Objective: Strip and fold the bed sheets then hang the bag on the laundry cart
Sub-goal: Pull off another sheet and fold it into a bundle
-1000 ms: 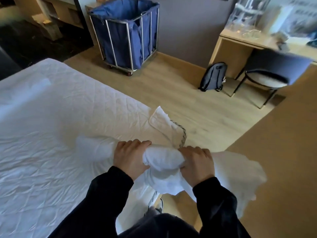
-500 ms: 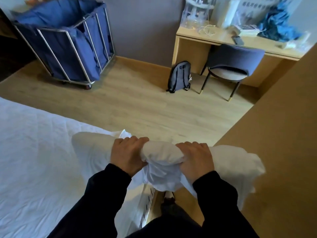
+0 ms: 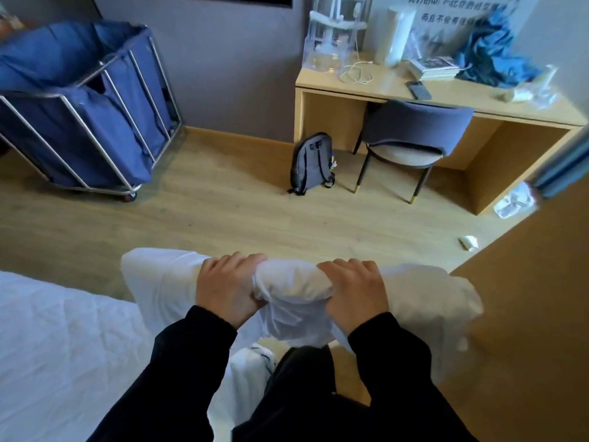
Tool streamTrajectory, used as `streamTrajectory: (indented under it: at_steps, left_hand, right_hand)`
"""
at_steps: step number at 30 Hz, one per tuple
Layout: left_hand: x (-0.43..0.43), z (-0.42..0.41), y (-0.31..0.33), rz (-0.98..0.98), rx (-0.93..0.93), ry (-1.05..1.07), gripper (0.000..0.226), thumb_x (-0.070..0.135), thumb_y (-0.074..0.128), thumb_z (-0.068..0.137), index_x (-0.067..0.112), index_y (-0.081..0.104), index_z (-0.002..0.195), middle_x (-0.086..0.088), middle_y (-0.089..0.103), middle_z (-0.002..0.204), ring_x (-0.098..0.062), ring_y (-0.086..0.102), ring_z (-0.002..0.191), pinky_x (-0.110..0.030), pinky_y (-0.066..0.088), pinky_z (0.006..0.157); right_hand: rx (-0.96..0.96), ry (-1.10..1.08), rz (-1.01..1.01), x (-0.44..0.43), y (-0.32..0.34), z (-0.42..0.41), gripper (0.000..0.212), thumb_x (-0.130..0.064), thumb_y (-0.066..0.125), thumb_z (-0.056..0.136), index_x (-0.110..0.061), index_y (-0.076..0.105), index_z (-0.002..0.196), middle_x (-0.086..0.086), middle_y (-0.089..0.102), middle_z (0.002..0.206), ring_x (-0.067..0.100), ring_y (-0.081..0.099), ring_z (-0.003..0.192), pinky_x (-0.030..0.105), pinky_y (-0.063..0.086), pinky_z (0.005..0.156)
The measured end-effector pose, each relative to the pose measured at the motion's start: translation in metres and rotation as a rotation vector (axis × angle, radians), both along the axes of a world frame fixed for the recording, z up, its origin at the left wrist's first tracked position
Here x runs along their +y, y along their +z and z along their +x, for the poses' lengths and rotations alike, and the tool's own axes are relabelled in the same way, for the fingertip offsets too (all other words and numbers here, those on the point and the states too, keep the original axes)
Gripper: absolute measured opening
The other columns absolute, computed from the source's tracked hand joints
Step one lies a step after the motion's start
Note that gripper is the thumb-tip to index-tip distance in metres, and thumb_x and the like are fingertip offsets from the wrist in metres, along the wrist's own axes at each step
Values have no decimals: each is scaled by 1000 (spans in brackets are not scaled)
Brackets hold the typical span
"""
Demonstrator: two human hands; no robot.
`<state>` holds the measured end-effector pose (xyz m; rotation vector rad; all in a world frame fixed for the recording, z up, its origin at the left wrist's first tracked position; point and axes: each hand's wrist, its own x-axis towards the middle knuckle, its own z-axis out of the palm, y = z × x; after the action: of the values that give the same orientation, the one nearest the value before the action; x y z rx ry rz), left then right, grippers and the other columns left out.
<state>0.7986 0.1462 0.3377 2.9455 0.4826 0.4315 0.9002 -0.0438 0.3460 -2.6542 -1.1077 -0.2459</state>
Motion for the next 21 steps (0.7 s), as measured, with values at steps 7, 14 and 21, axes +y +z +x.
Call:
streamTrajectory:
  at_steps: [7,14,21]
  left_hand:
    - [87,62,-13,-64,-9,159,52,29,81,45,27,69,96,4,68,78,-27,65,71,-33,42,67]
    - [196,124,-14,-54,27,400,35,26,67,53,29,68,89,5,62,69,-26,60,65,-32,38,64]
    - [293,163,-4,-27,78,634,40,28,76,44,32,67,83,7,59,64,-23,59,60,-29,37,62]
  right_hand:
    - [13,162,-25,107,-4,95,49,-11,53,44,-26,70,87,-6,68,71,24,60,64,32,41,60]
    - [11,374,-42,247,-3,190,44,-12,56,47,-26,71,86,-5,70,75,25,60,64,34,45,61]
    - [47,553,-9,381,-8,250,47,-14,54,44,-29,71,85,-8,69,74,24,58,63,35,47,61]
